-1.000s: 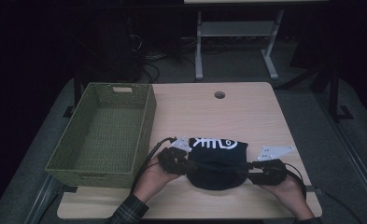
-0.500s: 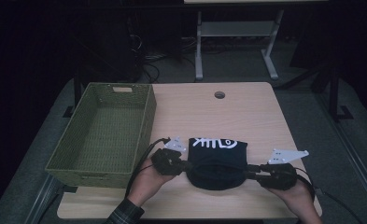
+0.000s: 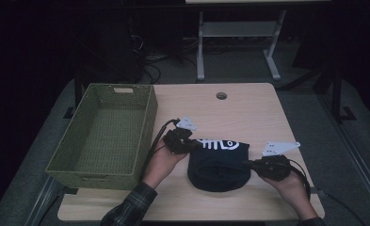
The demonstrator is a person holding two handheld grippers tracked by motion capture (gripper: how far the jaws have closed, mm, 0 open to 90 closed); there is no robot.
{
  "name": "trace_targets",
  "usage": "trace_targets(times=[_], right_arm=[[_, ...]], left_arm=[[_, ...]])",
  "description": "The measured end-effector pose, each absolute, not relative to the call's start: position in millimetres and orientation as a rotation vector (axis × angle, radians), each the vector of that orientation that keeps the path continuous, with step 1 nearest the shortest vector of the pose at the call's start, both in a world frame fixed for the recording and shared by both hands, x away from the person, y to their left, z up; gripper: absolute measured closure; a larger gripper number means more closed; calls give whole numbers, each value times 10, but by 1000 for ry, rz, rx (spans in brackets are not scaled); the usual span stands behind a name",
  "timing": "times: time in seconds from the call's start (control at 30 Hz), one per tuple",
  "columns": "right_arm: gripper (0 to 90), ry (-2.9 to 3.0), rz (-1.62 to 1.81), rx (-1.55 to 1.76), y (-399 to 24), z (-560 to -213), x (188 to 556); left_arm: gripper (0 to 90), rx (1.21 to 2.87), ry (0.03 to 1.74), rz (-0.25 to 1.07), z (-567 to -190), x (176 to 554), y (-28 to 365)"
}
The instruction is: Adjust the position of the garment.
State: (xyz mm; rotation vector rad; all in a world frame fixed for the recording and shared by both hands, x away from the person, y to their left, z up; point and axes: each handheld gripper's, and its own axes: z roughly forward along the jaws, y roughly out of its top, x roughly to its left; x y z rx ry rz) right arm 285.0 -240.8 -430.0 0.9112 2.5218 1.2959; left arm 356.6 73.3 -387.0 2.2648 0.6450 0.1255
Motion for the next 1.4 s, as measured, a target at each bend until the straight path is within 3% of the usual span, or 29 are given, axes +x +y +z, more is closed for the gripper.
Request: trace_targets(times=[0.33, 0.73, 0.9, 1.1, 1.4], right_arm=[[897, 2644, 1220, 888, -2235, -4530, 2803], [900, 2694, 1191, 874, -2074, -4648, 2749], [898, 2624, 1261, 855, -2144, -4537, 2756], [897, 2504, 1266, 920, -2283, -4406, 2883], [898, 2504, 1122, 1007, -2312, -4612, 3098]], left_arm=[[900, 2344, 706, 76, -4316, 3892, 510], [900, 2416, 699, 126, -4498, 3990, 424], [900, 2330, 690, 95, -4306, 3901, 501], [900, 2348, 623, 93, -4107, 3607, 601], [900, 2424, 631, 59, -4327, 3389, 661]])
